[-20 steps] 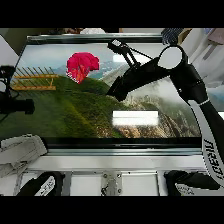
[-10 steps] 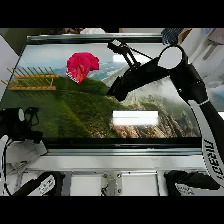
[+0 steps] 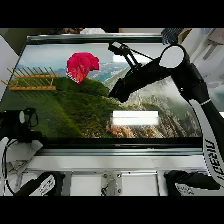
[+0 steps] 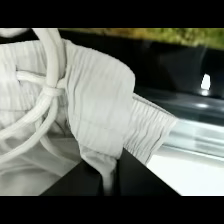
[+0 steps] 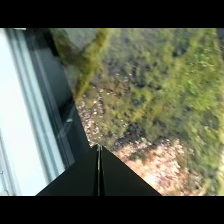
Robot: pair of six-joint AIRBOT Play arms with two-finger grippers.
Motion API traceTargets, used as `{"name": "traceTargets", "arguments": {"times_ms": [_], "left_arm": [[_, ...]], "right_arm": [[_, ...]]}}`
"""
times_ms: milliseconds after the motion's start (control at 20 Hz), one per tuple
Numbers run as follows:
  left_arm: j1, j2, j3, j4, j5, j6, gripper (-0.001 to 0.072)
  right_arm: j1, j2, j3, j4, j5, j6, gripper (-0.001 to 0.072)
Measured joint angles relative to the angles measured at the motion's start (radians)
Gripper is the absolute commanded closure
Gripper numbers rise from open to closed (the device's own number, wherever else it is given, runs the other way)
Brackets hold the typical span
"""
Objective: Fold the clothes and pants, and hang the long-sleeved shirts on hangers.
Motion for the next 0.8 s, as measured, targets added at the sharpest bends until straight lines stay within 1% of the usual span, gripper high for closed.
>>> {"name": "traceTargets", "arguments": {"times_ms": [150, 250, 400, 550, 700, 800], "left_arm": [[-0.052, 0.095, 0.190, -0.098, -0.019, -0.014, 0.0692], [-0.136, 0.156, 0.349, -0.185, -0.013, -0.018, 0.0692], [-0.336, 0.211, 0.592, -0.294, 0.037, -0.020, 0.0692], [-0.576, 0.208, 0.788, -0.348, 0.135, -0.034, 0.0692], [-0.795, 0.137, 0.943, -0.369, 0.231, -0.043, 0.0692], [-0.899, 0.062, 1.033, -0.378, 0.276, -0.044, 0.0692]], "right_arm": [[-0.061, 0.043, 0.019, -0.055, 0.001, 0.030, 0.0706], [-0.117, 0.087, 0.037, -0.119, -0.012, 0.080, 0.0706], [-0.208, 0.164, 0.050, -0.205, -0.066, 0.170, 0.0706], [-0.289, 0.235, 0.055, -0.246, -0.135, 0.256, 0.0706], [-0.339, 0.282, 0.056, -0.265, -0.182, 0.304, 0.0706], [-0.357, 0.299, 0.056, -0.274, -0.199, 0.320, 0.0706]]}}
